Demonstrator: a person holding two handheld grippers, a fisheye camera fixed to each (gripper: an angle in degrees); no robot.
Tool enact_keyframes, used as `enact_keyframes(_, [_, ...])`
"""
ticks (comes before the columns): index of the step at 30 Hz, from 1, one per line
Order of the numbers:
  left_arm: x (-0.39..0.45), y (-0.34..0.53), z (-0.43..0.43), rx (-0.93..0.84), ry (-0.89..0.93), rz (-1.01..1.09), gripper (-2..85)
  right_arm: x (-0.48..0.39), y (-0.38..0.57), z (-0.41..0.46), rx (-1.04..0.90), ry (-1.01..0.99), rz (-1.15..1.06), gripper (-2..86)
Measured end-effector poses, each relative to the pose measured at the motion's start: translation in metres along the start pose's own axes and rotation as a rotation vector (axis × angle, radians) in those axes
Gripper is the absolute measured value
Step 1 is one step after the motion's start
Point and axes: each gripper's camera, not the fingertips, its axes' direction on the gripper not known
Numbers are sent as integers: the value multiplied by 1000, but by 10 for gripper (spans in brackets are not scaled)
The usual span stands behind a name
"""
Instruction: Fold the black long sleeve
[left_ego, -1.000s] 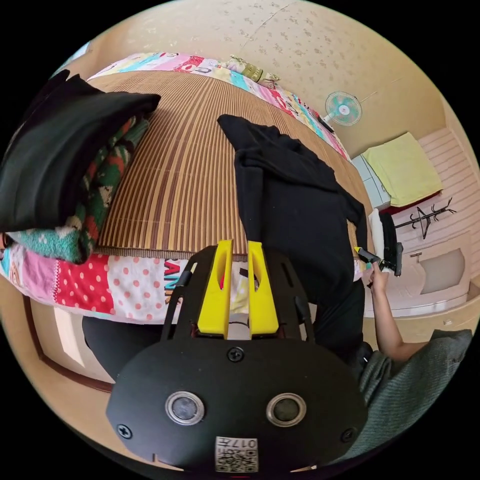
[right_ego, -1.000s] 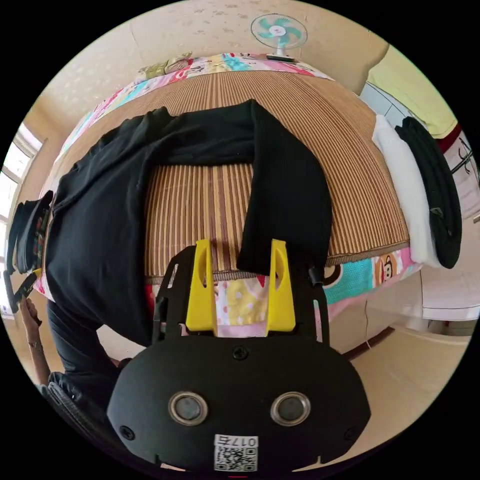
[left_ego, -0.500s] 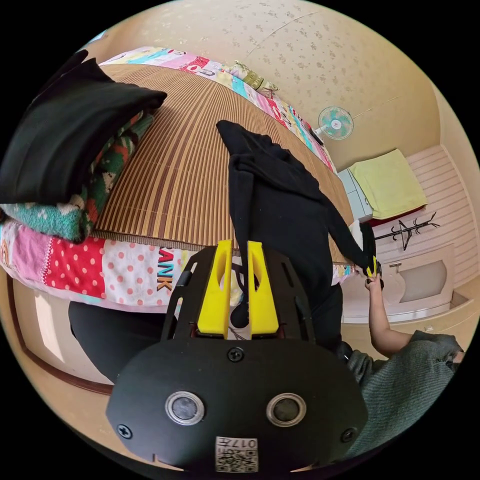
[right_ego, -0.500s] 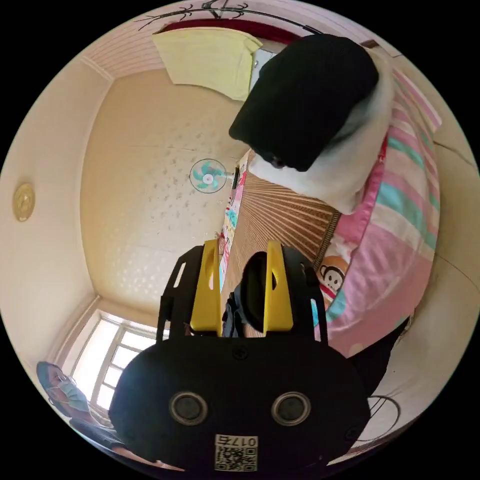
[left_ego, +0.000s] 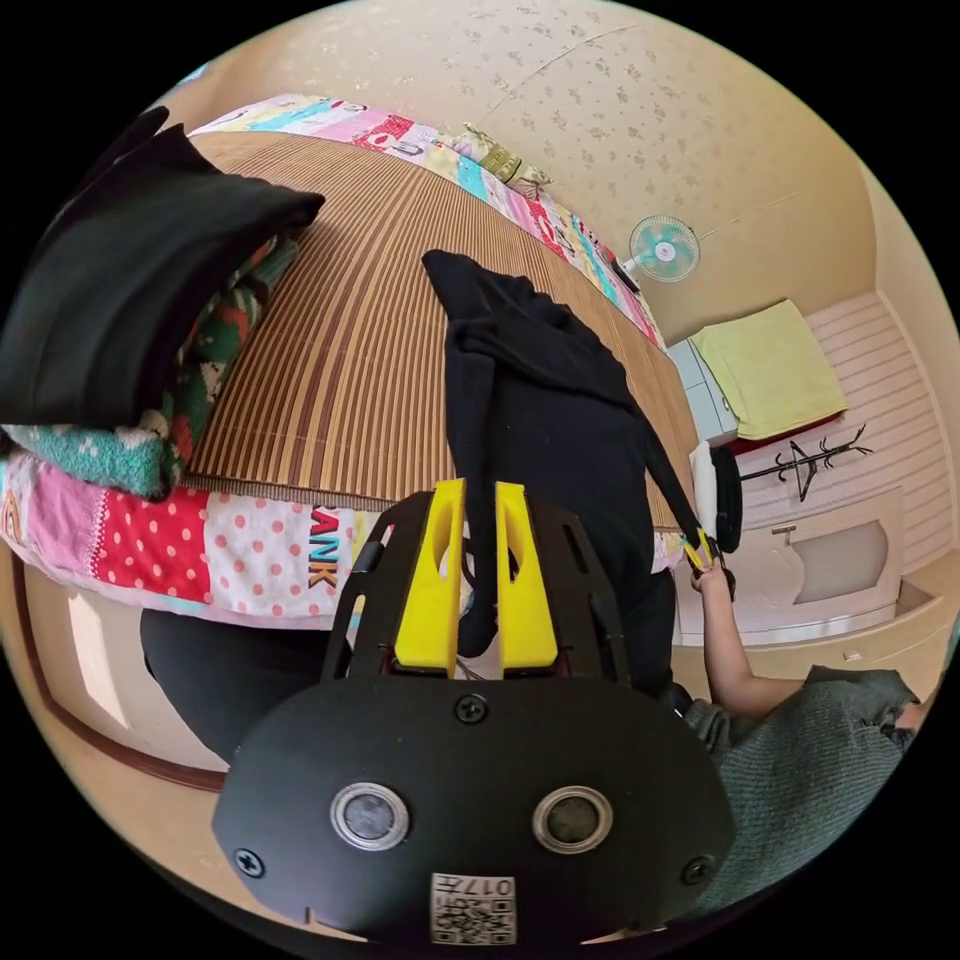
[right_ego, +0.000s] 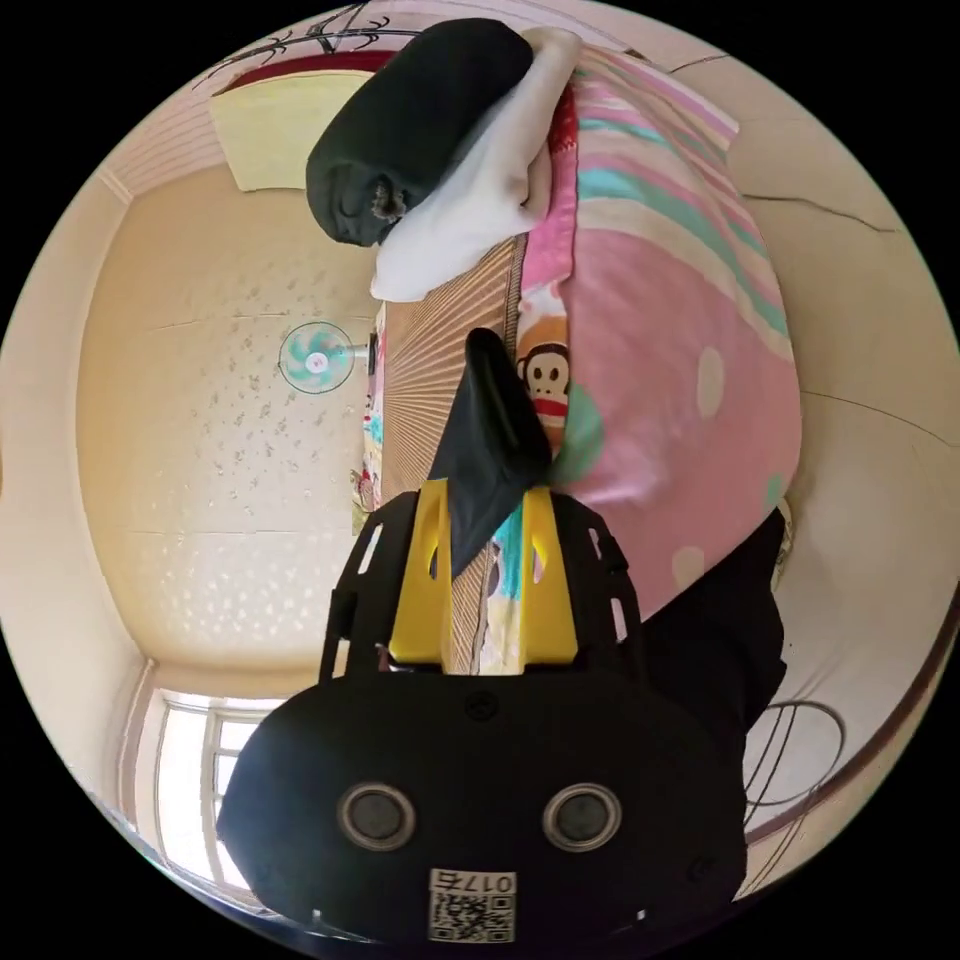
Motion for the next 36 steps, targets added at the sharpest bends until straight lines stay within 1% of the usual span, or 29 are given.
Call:
enact_keyframes(1, [1,2,-4,13,-7,1,59,-9,-2,2,-10,82,0,56])
enact_keyframes(2, [0,5,-8,25,-13,-1,58,-33,-3,7,-17,227,-57,46])
enact_keyframes(3, [0,6,-10,31,-15,-4,58,-63,4,9,13,303,-193,38])
enact_keyframes(4, [-2,10,-13,40,-15,-10,58,-76,8,10,32,354,-244,36])
enact_keyframes(5, [-5,13,-15,46,-13,-22,58,-101,17,14,58,452,-294,32])
enact_keyframes(7, [-10,20,-19,58,-8,-43,58,-138,39,13,120,362,-409,29])
enact_keyframes(9, [-13,26,-22,75,-2,-55,58,-192,81,22,132,79,-585,28])
enact_keyframes(10, [-15,29,-21,79,2,-62,58,-207,94,28,117,17,-637,27])
enact_keyframes(12, [-16,30,-15,71,12,-70,59,-269,161,64,9,-173,-848,28])
enact_keyframes(13, [-16,29,-9,58,28,-75,59,-283,180,75,-21,-214,-893,28])
enact_keyframes(15, [-11,27,3,40,63,-70,62,-321,265,128,-177,-382,-1034,28])
enact_keyframes(16, [-5,25,13,28,81,-59,63,-328,286,143,-230,-417,-1065,28])
enact_keyframes(18, [7,23,29,-6,105,-36,63,-337,370,206,-435,-481,-1188,31])
enact_keyframes(19, [15,22,40,-35,120,-18,64,-335,389,221,-490,-472,-1211,32])
enact_keyframes(21, [29,22,53,-81,133,16,66,-310,445,274,-738,-385,-1232,35])
enact_keyframes(23, [46,25,61,-120,121,72,72,-275,461,282,-812,-412,-1228,33])
enact_keyframes(25, [53,27,63,-131,97,97,74,-233,460,271,-791,-415,-1217,23])
enact_keyframes(27, [58,27,67,-129,61,116,73,-176,448,251,-718,-263,-1196,14])
enact_keyframes(28, [61,25,73,-130,16,134,70,-161,445,244,-686,-205,-1195,12])
enact_keyframes(30, [65,16,93,-166,-71,156,56,-108,440,221,-555,79,-1226,8])
enact_keyframes(31, [69,6,110,-208,-122,174,43,-97,440,218,-529,158,-1240,8])
enact_keyframes(33, [71,-12,139,-266,-217,206,5,-62,446,228,-480,492,-1271,5])
enact_keyframes(34, [71,-27,159,-302,-230,250,0,-55,447,236,-490,564,-1276,5])
enact_keyframes(35, [68,-42,168,-284,-198,255,-3,-52,452,244,-484,553,-1309,5])
enact_keyframes(36, [67,-50,171,-273,-185,252,-5,-55,454,253,-430,548,-1305,5])
